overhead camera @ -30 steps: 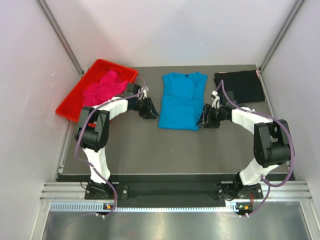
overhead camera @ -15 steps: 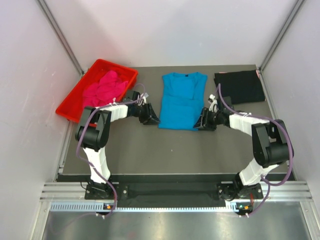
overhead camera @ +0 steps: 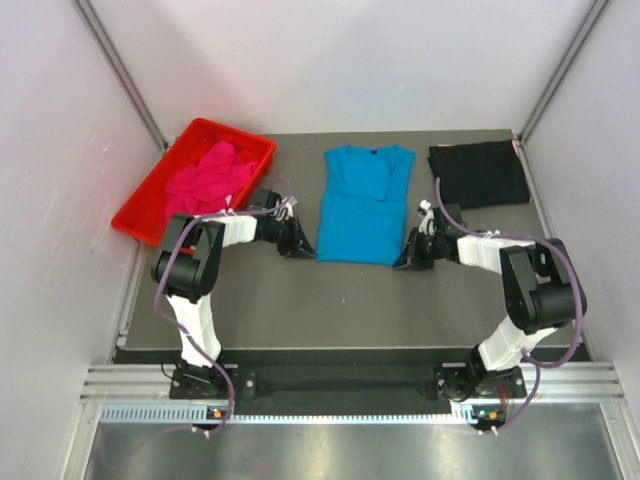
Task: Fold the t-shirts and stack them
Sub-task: Fold the tshirt
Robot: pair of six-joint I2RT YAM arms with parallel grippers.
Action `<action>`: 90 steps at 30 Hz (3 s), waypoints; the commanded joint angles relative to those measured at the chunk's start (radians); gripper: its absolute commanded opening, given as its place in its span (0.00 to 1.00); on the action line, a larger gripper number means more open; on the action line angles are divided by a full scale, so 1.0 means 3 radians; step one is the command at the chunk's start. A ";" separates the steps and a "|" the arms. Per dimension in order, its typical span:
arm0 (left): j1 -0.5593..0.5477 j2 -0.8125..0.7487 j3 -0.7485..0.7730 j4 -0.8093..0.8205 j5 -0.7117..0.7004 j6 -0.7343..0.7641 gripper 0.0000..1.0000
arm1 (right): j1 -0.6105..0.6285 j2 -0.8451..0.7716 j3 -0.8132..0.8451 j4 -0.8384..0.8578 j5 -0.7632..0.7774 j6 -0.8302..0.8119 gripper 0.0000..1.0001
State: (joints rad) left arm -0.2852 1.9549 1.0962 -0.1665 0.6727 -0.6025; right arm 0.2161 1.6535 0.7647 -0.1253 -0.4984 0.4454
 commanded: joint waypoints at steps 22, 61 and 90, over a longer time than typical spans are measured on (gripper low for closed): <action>-0.0113 -0.1065 -0.1163 -0.0007 0.0324 -0.0093 0.20 | 0.0343 -0.1262 -0.1076 -0.0354 0.0240 0.0080 0.06; -0.0113 0.0816 0.1495 -0.0079 0.0074 0.0157 0.20 | 0.0236 -0.0250 0.0294 -0.0630 -0.0389 -0.0513 0.28; -0.0098 0.0423 0.1562 -0.0785 -0.0422 0.0474 0.26 | 0.0231 -0.1278 -0.0728 -0.0759 0.0347 -0.0150 0.29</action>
State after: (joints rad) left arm -0.3202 2.1666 1.5513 -0.3653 0.5793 -0.5011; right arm 0.2848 1.2659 0.5777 -0.3828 -0.4377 0.4034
